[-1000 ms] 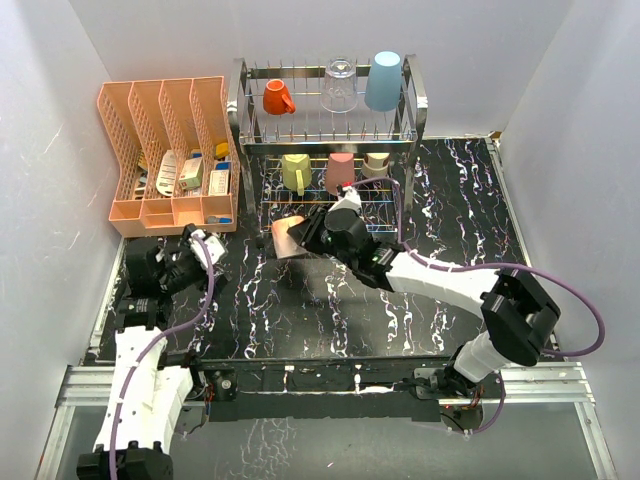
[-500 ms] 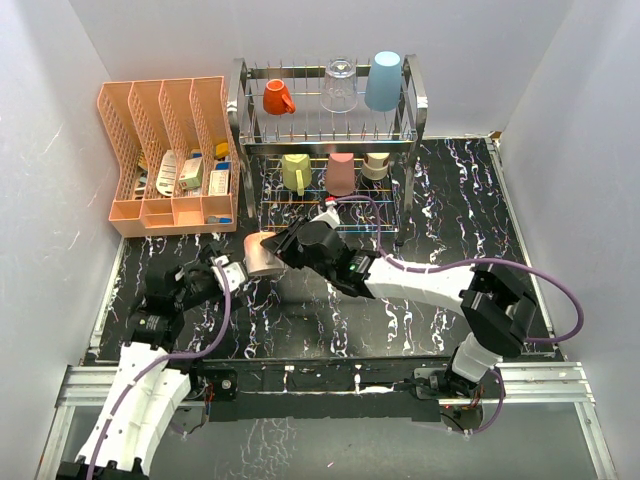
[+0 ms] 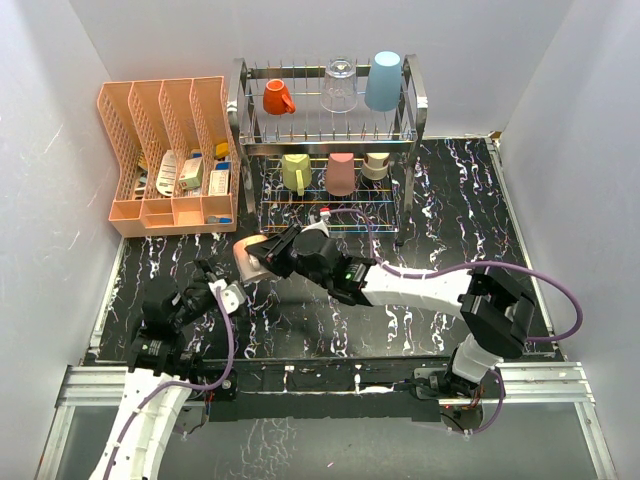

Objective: Unload the cups from the dish rack

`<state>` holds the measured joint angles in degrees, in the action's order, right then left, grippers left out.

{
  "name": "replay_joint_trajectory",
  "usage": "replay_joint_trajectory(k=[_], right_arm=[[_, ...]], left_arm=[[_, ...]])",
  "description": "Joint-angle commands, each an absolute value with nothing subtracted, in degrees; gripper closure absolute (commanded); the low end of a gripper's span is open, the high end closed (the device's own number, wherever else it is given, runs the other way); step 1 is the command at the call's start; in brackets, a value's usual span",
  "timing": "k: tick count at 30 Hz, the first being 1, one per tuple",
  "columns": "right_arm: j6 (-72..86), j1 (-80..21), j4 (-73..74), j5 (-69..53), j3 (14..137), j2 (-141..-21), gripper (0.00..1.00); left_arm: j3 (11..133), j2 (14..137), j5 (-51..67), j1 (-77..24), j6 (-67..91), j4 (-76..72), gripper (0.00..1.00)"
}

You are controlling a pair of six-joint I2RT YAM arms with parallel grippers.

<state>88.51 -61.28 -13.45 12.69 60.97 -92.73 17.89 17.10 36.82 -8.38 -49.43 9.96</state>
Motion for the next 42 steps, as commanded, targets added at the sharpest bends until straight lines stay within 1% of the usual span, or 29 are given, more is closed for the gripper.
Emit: replay_joint_trajectory(k=[1,7,11,17,22,24,26,32,37,38,42], right_arm=[[92.9,-62.7,-24.7,12.5,63.3,-89.4,0.93],[95.0,-63.7,-27.3,13.4,65.0,-90.3,0.93],[95.4,-64.5,-27.8,13.4,66.1,-90.1,0.93],[97.3,-65.7,-28.1,13.6,64.4,-88.1,0.93],[99.4,-67.2,-29.1,12.7,63.8,-88.8,0.93],[99.9,-67.6,-29.2,12.7,63.8,-89.1,0.93],[100.1,-67.7,-29.0,12.8,63.3,-88.9,0.93],[100.6,-67.7,-27.0,13.5,59.6,-86.8,0.93],[101.1,-67.1,-25.8,12.6,55.5,-86.1,0.93],[101.2,-66.6,-25.8,11.9,54.8,-86.1,0.93],[98.6,-64.1,-26.6,6.6,52.9,-87.3,0.93]], left_arm=[[17.6,15.3,38.7,-8.7,-46.3,4.9,0.1],[16.8,13.2,38.1,-8.7,-43.8,4.7,0.1],[13.5,9.8,36.1,-8.7,-43.1,0.8,0.1],[6.9,7.0,29.0,-8.7,-44.7,-12.2,0.19],[7.2,9.4,28.6,-8.7,-41.6,-18.4,0.24],[7.4,10.5,28.8,-8.7,-40.5,-20.3,0.29],[7.6,11.4,28.0,-8.7,-39.3,-23.1,0.36],[9.8,12.0,29.1,-8.7,-37.2,-23.0,0.67],[11.8,10.6,33.6,-8.7,-39.7,-15.6,0.97],[12.5,10.7,34.5,-8.7,-40.4,-13.1,1.0],[17.0,13.6,36.4,-8.7,-41.8,-3.6,1.0]])
